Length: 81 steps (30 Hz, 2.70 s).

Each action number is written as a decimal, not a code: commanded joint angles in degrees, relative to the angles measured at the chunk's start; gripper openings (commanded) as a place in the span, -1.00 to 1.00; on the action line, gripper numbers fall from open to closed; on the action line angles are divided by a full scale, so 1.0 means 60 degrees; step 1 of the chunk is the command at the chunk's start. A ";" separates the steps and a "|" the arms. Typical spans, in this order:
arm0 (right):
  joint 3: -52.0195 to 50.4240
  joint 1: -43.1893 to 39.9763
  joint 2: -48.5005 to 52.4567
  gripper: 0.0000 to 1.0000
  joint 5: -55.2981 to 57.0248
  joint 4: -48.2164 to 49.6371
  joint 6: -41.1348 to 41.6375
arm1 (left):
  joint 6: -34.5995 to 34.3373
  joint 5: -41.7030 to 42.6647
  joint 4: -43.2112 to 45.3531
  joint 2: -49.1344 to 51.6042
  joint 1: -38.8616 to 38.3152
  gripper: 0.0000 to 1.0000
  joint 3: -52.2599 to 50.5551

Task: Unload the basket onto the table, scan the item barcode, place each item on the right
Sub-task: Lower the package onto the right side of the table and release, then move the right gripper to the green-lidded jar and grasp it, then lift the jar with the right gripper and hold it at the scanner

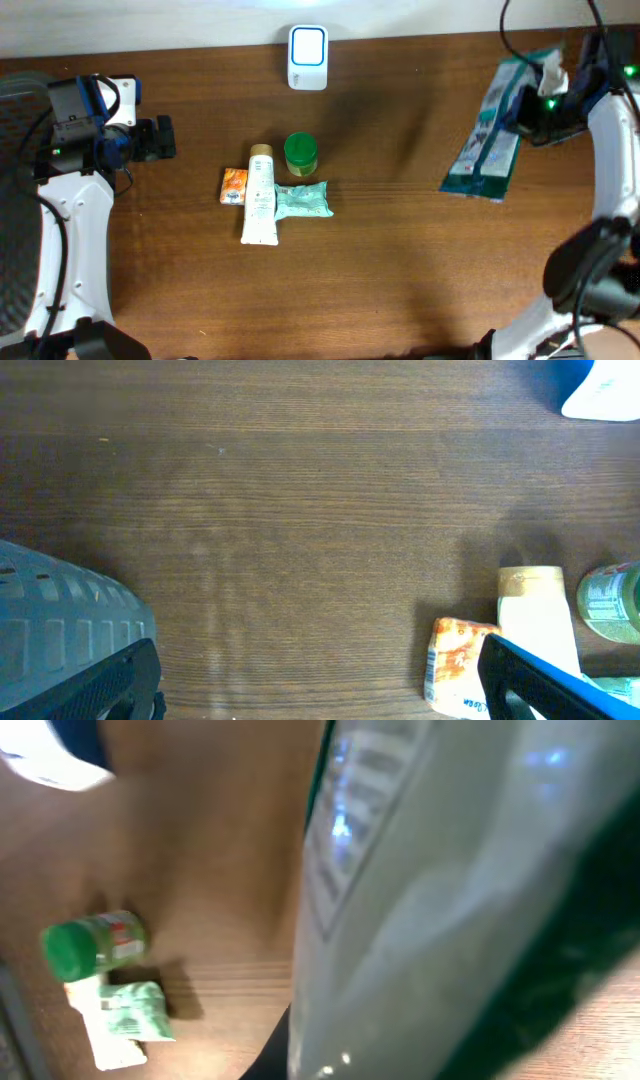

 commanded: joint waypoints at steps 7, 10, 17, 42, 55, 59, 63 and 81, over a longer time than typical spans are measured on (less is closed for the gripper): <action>0.1359 -0.0463 0.1275 0.97 0.0922 -0.1479 -0.0630 | 0.0127 0.0102 0.0000 -0.0022 0.0033 0.99 -0.0011; 0.2863 0.0142 0.1275 0.97 0.1035 -0.2889 -0.0641 | 0.0127 0.0102 0.0000 -0.0022 0.0033 0.98 -0.0011; 0.3016 0.3850 0.2291 0.71 -0.0277 -0.2430 -0.1067 | 0.0127 0.0102 0.0000 -0.0022 0.0033 0.98 -0.0011; 0.2390 0.8586 0.4408 0.47 0.3883 0.3111 0.0055 | 0.0127 0.0102 0.0000 -0.0022 0.0033 0.98 -0.0011; 0.2397 0.8572 0.3672 0.18 0.2994 0.2579 0.0047 | 0.0127 0.0102 0.0000 -0.0022 0.0033 0.99 -0.0011; 0.2557 0.7752 0.2444 0.18 -0.2386 0.1909 -0.2568 | 0.0127 0.0102 0.0000 -0.0022 0.0033 0.99 -0.0011; 0.2557 0.6626 0.1639 0.19 -0.5249 0.0255 -0.4794 | 0.0127 0.0102 0.0000 -0.0022 0.0033 0.98 -0.0011; 0.2535 0.6980 0.3096 0.05 0.5169 0.0568 0.5457 | 0.0127 0.0102 0.0000 -0.0022 0.0033 0.98 -0.0011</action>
